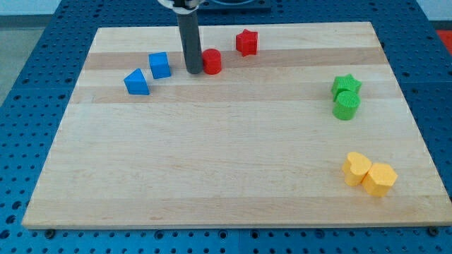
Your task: Drag the red circle to the bottom left of the red star
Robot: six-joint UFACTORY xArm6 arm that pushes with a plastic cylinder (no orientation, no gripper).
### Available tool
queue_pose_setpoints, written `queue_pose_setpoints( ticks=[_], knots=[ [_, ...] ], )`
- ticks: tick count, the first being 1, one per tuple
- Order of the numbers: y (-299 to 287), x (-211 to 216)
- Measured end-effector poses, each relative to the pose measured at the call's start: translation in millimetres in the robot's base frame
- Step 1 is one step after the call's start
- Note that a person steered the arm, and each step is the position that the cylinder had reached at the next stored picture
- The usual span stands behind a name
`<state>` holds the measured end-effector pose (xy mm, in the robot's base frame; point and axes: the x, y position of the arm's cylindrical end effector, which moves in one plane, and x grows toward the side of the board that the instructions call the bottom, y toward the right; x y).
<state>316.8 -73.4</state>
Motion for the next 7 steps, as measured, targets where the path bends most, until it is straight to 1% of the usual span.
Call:
queue_pose_setpoints(
  ticks=[2, 5, 6, 7],
  knots=[
    [26.1, -7.1],
    [44.6, -21.9],
    [43.2, -22.7],
    [-5.6, -22.7]
  ],
)
